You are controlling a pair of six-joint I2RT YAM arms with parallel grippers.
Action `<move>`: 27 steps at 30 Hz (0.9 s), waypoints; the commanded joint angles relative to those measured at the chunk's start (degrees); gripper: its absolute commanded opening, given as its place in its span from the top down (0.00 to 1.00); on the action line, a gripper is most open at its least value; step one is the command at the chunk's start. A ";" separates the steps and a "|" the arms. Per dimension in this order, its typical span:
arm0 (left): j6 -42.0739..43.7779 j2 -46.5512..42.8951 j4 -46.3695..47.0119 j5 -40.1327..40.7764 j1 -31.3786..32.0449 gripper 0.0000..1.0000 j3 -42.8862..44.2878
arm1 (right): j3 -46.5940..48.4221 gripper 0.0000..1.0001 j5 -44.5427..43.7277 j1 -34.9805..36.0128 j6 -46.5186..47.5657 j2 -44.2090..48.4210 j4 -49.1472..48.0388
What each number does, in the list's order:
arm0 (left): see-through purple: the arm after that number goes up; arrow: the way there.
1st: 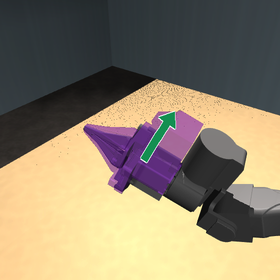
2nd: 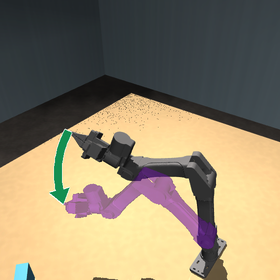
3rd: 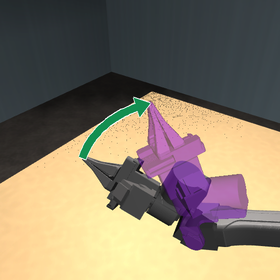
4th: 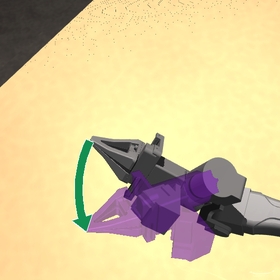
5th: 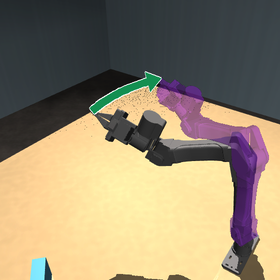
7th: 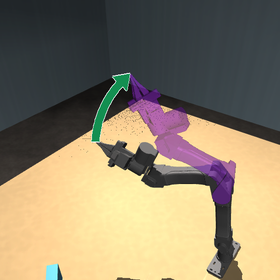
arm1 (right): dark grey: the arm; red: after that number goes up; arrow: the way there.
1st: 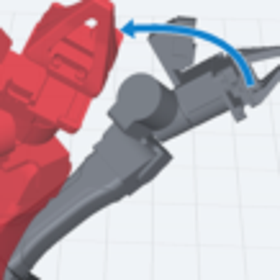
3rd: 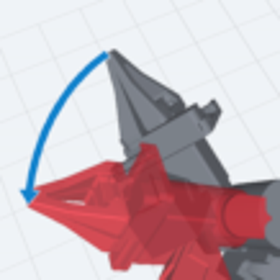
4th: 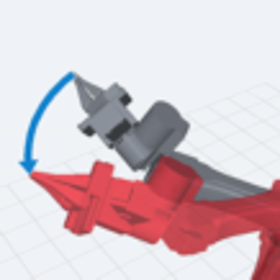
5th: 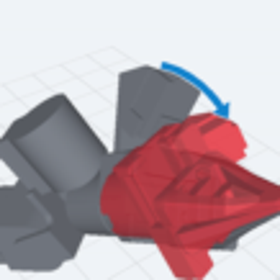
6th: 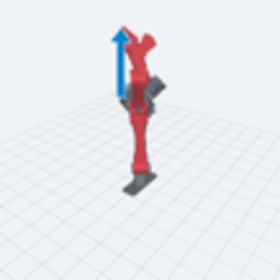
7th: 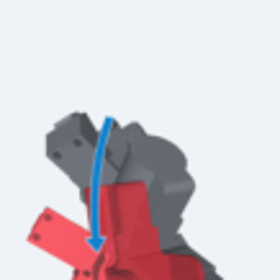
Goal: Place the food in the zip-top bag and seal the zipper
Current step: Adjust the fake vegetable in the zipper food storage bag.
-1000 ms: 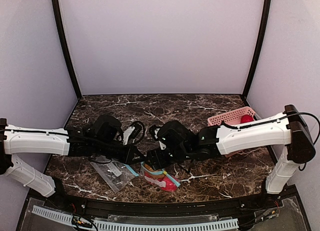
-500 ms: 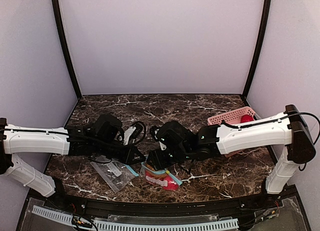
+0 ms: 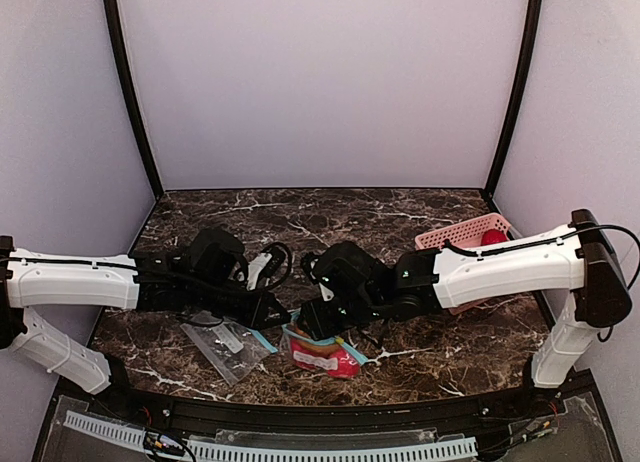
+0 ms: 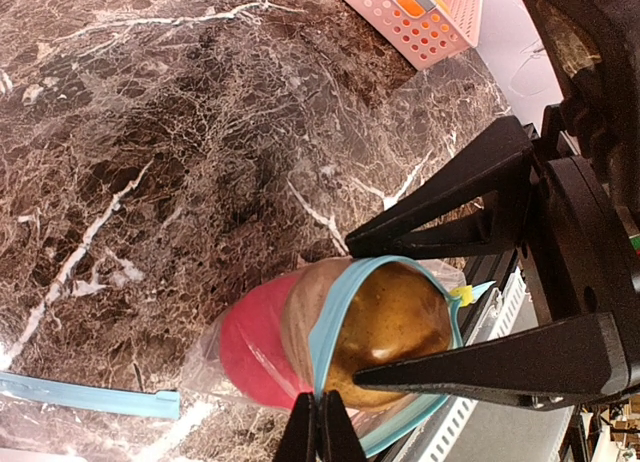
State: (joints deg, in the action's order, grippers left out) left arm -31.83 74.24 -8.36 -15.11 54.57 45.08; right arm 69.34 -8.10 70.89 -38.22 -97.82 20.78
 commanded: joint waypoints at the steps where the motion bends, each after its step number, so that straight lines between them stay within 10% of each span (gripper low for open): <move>1: 0.90 -1.53 -0.52 0.65 -0.78 0.99 2.46 | -2.27 0.50 -1.38 0.12 0.66 -1.32 12.21; 27: 1.20 1.88 3.96 -7.96 -0.25 0.99 2.34 | 6.77 0.29 -4.96 0.12 0.20 -6.00 11.94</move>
State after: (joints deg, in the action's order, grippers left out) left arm -31.48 76.40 -6.70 -20.58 53.89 45.74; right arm 76.01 -10.41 70.87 -37.60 -101.10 29.23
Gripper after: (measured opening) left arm 0.009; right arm 0.710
